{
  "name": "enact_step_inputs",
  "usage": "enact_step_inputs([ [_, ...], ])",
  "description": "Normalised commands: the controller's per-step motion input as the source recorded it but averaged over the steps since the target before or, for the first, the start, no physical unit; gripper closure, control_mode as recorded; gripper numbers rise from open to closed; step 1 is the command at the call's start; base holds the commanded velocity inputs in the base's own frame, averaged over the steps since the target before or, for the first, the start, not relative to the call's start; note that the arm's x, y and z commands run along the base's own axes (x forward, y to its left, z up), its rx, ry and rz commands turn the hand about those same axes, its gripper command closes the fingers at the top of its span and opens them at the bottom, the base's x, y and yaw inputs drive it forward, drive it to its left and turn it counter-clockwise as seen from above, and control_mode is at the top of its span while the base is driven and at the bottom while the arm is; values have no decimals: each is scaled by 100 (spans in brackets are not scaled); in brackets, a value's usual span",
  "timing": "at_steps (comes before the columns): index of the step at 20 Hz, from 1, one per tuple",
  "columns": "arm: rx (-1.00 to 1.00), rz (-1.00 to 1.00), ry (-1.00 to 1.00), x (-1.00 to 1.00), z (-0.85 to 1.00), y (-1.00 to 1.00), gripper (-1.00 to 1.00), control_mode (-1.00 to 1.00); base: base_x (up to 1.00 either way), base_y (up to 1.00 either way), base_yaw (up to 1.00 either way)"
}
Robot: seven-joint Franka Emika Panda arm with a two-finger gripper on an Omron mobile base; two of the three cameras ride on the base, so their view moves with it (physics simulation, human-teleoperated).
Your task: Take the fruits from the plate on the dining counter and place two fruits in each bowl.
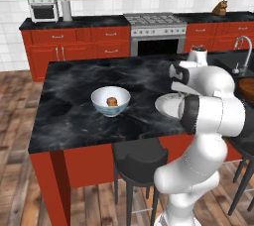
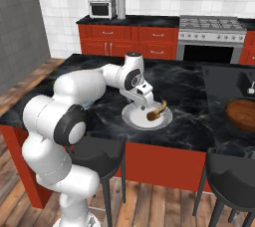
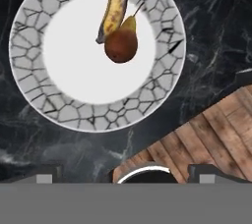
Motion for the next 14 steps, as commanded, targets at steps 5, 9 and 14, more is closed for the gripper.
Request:
enact_step_inputs([
  [5,0,-7,0,13,-30,-54,-100,-100,0,0,0],
  [9,0,-11,0,28,-44,-25,-100,-100,0,0,0],
  [14,0,-9,0,30,-45,-4,-100,-100,0,0,0],
])
